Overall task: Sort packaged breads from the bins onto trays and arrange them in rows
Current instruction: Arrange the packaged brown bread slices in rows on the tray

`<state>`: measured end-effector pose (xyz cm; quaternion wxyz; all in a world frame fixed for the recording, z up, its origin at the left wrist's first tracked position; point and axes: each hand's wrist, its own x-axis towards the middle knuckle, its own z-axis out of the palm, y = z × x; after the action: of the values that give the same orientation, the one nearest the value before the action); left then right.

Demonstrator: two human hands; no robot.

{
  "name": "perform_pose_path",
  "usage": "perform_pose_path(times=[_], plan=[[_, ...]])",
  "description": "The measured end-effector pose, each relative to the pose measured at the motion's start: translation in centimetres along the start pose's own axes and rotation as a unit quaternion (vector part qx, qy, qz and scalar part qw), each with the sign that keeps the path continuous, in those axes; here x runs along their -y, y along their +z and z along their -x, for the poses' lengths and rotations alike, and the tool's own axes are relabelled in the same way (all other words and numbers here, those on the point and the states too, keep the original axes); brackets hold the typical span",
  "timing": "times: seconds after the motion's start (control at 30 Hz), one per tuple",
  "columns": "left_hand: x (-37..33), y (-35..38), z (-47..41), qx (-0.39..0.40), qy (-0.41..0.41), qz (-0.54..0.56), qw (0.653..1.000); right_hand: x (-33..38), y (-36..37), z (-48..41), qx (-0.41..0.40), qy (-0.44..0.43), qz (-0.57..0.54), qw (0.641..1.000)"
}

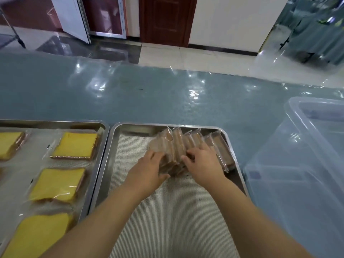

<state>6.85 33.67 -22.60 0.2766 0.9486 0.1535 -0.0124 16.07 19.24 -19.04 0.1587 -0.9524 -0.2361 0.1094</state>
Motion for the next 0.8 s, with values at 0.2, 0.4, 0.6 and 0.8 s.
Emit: perform_pose_path(times=[0.2,0.4,0.6,0.8], plan=[[0.3,1.5,0.6,-0.078,0.016,-0.037,0.996,0.7,0.5,1.1,-0.066,0.000,0.002,0.998],[0.6,1.1,2.7,-0.117,0.019,-0.004,0.993,1.9,1.3,4.4,-0.087,-0.005,-0.052,0.995],[0.6,0.0,5.4,-0.091,0.059,-0.018,0.994,0.6,0.7,8.2,-0.060,0.044,-0.166,0.983],[2.4,-0.4,11.6,-0.072,0.066,0.020,0.995,-2.4,0.8,13.1,-0.046,0.064,-0.264,0.961]])
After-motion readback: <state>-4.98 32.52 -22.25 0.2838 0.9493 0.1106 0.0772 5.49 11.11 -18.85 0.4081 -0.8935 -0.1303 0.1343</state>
